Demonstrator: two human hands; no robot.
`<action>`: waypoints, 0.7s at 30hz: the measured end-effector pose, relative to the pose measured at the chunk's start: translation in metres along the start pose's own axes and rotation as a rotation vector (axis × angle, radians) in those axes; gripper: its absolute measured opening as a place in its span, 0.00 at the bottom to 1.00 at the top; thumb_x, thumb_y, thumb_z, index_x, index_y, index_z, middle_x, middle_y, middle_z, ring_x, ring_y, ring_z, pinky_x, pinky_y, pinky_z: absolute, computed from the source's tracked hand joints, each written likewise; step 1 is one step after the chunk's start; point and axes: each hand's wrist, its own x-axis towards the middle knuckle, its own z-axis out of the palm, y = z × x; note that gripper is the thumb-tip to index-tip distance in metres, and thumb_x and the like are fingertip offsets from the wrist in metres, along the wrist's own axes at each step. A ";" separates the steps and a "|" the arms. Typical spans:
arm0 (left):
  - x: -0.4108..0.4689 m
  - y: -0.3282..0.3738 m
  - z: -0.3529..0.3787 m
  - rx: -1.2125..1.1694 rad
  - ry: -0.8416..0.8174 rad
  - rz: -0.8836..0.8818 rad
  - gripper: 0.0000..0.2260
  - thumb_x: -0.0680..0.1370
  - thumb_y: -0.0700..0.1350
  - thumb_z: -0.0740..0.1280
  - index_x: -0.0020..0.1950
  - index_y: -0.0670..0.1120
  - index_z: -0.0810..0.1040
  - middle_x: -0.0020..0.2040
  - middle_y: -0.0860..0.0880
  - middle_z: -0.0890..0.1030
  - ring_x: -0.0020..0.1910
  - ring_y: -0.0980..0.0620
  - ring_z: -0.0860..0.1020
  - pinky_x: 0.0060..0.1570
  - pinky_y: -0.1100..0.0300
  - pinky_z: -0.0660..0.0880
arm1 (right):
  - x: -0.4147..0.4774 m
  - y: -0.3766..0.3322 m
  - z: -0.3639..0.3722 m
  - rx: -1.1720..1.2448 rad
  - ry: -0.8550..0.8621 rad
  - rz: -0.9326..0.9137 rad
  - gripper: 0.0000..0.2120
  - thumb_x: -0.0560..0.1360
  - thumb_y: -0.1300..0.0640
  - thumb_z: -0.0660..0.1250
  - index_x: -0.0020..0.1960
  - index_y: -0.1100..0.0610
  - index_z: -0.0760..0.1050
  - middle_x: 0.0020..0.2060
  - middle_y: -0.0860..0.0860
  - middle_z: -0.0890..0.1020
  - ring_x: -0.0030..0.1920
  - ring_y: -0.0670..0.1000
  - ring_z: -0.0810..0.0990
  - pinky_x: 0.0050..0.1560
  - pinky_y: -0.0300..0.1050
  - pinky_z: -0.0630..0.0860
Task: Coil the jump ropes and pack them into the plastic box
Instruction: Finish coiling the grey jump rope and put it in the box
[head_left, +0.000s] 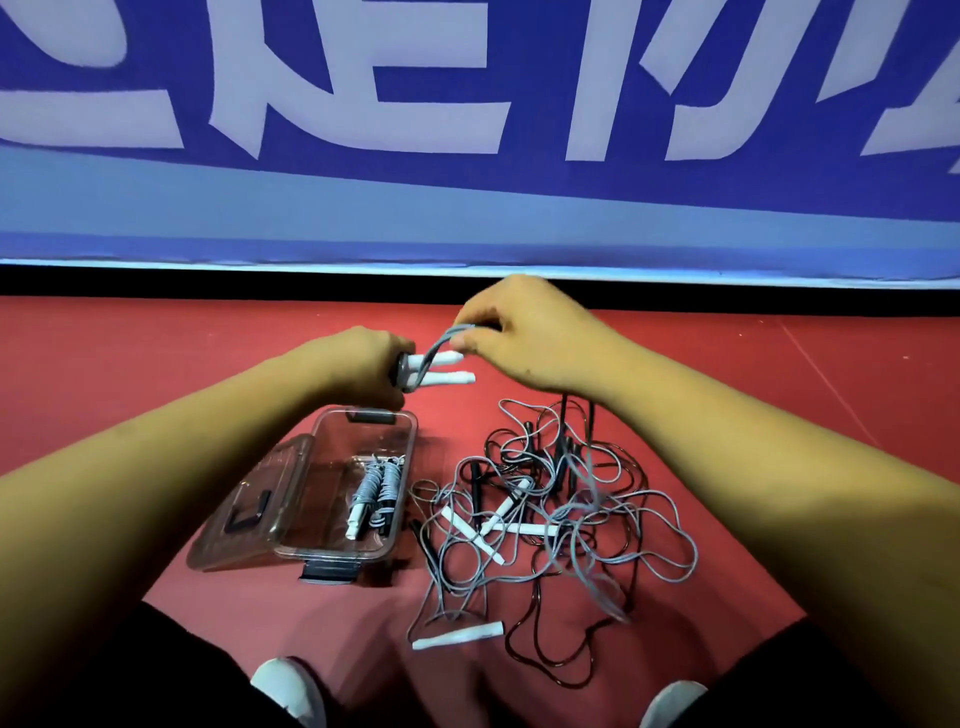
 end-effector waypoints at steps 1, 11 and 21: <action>-0.001 0.007 0.001 0.003 -0.013 0.038 0.12 0.71 0.52 0.75 0.46 0.49 0.74 0.36 0.51 0.78 0.38 0.45 0.74 0.37 0.56 0.68 | 0.001 0.004 -0.004 0.004 0.052 0.029 0.09 0.76 0.54 0.66 0.45 0.57 0.83 0.34 0.53 0.82 0.35 0.52 0.74 0.36 0.46 0.70; -0.019 0.059 -0.008 -0.247 -0.032 0.399 0.13 0.76 0.50 0.72 0.39 0.54 0.68 0.27 0.55 0.71 0.26 0.62 0.71 0.28 0.69 0.62 | 0.002 0.074 -0.012 0.127 0.232 0.214 0.06 0.72 0.52 0.72 0.42 0.55 0.82 0.36 0.50 0.82 0.38 0.49 0.77 0.45 0.46 0.74; -0.027 0.068 -0.013 -0.870 0.015 0.326 0.26 0.78 0.45 0.70 0.70 0.56 0.60 0.34 0.46 0.78 0.24 0.52 0.68 0.23 0.60 0.67 | -0.017 0.099 0.012 0.540 -0.030 0.417 0.09 0.78 0.63 0.65 0.41 0.56 0.80 0.29 0.60 0.74 0.28 0.50 0.67 0.31 0.41 0.63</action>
